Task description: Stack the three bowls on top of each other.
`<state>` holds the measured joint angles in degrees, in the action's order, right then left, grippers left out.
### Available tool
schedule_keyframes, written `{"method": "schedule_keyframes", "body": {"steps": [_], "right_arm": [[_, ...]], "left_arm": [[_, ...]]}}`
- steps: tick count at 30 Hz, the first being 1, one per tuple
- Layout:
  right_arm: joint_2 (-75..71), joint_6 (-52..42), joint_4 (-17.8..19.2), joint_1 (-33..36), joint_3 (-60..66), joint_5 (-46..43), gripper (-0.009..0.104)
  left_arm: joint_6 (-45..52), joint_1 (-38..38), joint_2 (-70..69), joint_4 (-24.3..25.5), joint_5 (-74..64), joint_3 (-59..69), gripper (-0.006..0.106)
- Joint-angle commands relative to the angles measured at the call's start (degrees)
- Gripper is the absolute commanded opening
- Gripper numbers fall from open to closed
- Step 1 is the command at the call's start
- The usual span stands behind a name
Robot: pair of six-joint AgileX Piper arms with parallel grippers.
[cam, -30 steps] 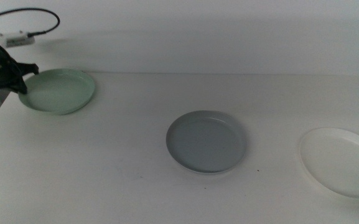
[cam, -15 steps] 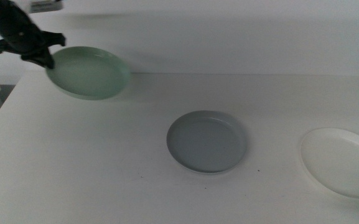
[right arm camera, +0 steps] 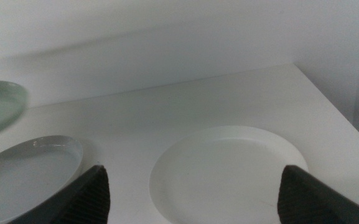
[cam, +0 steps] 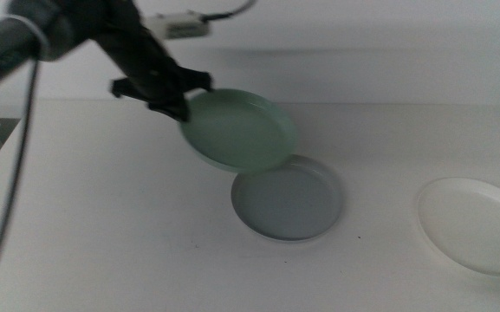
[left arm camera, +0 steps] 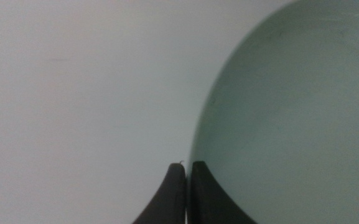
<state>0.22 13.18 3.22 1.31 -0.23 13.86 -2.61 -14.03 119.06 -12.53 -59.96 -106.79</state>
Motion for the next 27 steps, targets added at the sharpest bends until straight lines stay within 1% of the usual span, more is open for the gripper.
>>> {"method": "schedule_keyframes", "body": {"steps": [1,5,10,15,19,27], "right_arm": [[-0.2,-0.1,0.3,-0.3,0.2,-0.6,0.093],[-0.2,-0.1,0.3,-0.3,0.2,-0.6,0.093],[-0.2,-0.1,0.3,-0.3,0.2,-0.6,0.093],[-0.2,-0.1,0.3,-0.3,0.2,-0.6,0.093],[-0.2,-0.1,0.3,-0.3,0.2,-0.6,0.093],[-0.2,-0.1,0.3,-0.3,0.2,-0.6,0.093]], "left_arm": [[-2.6,-3.6,0.4,0.5,1.6,0.1,-0.002],[-4.2,-8.0,1.5,2.0,2.3,0.5,-0.002],[-5.9,-10.4,3.4,2.6,2.4,0.9,-0.002],[-6.0,-11.2,5.2,2.3,1.6,1.0,-0.002],[-4.7,-11.2,6.2,1.0,2.8,1.0,-0.002],[-4.8,-11.2,6.8,1.0,3.4,1.0,-0.002]]}}
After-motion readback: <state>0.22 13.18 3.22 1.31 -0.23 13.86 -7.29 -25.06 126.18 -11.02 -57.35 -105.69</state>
